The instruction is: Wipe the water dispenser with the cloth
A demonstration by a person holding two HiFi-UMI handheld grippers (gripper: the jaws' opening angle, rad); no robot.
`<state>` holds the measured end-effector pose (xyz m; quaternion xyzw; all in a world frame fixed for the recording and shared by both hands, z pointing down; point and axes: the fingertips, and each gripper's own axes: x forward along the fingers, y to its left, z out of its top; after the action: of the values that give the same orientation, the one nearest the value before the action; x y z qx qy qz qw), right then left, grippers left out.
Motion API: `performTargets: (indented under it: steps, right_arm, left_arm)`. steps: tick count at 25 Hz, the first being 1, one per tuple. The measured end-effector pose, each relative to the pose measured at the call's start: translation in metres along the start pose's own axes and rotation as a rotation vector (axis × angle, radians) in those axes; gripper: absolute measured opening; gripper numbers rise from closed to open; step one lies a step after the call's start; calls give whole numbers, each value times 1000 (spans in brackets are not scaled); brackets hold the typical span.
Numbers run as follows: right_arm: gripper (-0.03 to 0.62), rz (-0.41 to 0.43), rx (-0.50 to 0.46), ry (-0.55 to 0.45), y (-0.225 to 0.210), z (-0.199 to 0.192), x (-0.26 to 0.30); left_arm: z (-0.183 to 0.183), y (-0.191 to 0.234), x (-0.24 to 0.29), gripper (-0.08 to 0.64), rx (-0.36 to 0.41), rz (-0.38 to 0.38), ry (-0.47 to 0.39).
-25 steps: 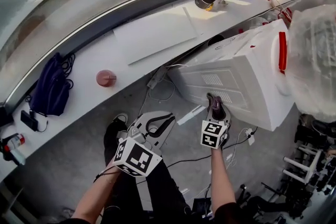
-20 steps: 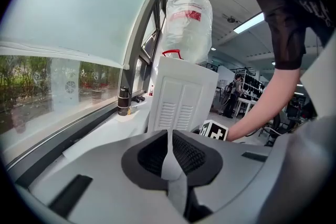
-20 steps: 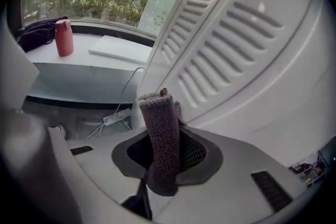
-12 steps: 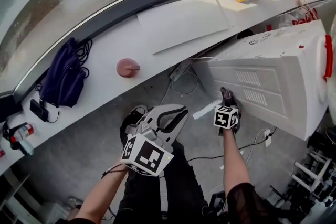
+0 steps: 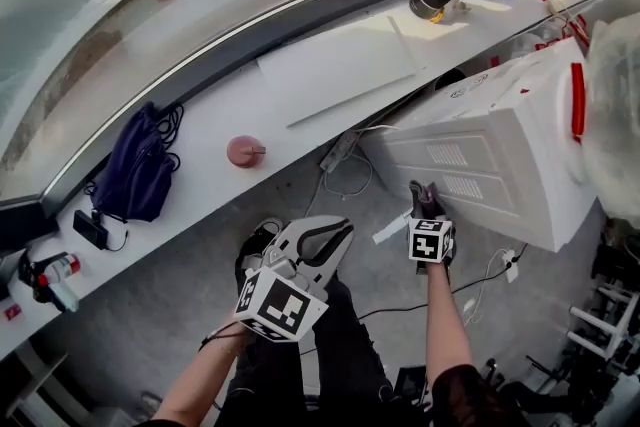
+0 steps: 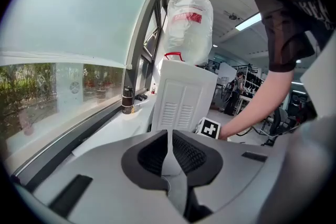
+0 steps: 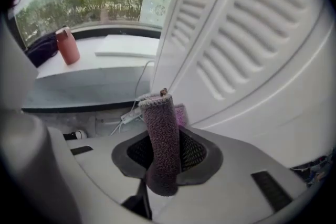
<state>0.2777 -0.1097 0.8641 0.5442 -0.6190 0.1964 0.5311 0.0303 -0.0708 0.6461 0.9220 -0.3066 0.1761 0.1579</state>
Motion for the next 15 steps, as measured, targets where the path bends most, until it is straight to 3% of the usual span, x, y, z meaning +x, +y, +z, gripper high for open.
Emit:
performTargets:
  steps: [3,9,15]
  right_arm:
    - [106,53,40,-96,0,24,-63]
    - [106,130,253,-206,-3,59,-193]
    - [106,119,425,-304,-5,93,-309]
  left_arm:
    - [34,-10,-8,37,12,-28,-26]
    - [97,-26,-34,37,51,-88,-40]
    - [156,-37,-75,37,121,-179,-50]
